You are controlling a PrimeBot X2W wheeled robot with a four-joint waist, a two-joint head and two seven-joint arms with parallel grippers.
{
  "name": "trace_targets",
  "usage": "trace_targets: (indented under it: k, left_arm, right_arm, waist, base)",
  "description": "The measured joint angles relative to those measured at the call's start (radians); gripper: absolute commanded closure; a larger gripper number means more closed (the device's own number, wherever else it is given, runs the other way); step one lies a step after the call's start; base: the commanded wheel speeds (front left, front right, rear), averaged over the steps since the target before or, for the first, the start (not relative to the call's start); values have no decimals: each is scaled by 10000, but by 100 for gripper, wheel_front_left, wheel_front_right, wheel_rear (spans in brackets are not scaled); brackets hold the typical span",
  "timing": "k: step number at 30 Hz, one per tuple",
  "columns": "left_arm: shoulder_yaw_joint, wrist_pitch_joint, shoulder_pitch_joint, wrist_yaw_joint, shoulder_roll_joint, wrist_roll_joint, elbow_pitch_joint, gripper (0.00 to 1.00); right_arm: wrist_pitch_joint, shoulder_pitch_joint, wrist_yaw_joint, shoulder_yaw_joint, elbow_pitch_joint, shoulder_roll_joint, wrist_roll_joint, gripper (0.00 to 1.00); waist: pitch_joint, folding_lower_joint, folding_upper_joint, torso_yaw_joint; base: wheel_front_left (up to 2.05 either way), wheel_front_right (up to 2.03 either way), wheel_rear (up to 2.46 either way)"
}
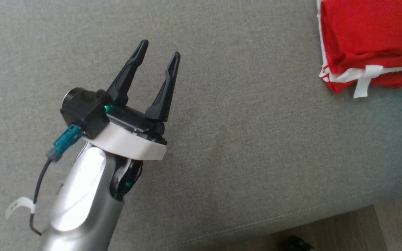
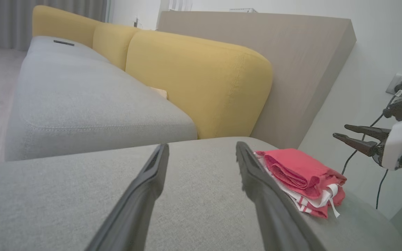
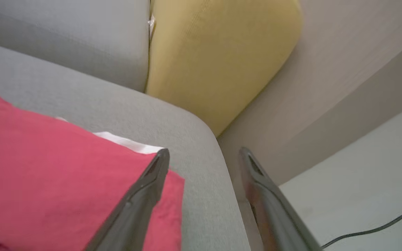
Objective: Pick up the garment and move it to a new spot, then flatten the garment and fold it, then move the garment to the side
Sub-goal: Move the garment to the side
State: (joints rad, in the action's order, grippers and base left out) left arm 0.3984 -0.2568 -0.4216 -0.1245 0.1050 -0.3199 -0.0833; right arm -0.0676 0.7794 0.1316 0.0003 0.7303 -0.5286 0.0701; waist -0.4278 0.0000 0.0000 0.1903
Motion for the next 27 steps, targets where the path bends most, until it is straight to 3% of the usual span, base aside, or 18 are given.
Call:
trace_targets:
  k: [10, 16, 23, 27]
  left_arm:
    - [-759, 0, 662, 0, -226, -13, -84, 0]
    - [-1413, 0, 1469, 0, -420, 21, -102, 0]
    - [-1833, 2, 2313, 0, -476, 280, -157, 0]
    - [-1939, 2, 3127, 0, -497, 284, -234, 0]
  right_arm:
    - [-663, -930, 0, 79, -2015, 1860, -968, 0]
    - [-1012, -2576, 0, 272, -3559, 3388, -1797, 0]
    - [-1390, -4165, 0, 150, -4096, 4504, -1952, 0]
    - [-1630, -5102, 0, 98, -4134, 4623, -2036, 0]
  waist:
    - [1213, 0, 0, -62]
    - [2105, -1, 0, -336]
    - [2740, -1, 0, -690]
    - [3123, -1, 0, -914]
  base:
    - [0, 0, 0]
    - [0, 0, 0]
    - [0, 0, 0]
    - [0, 0, 0]
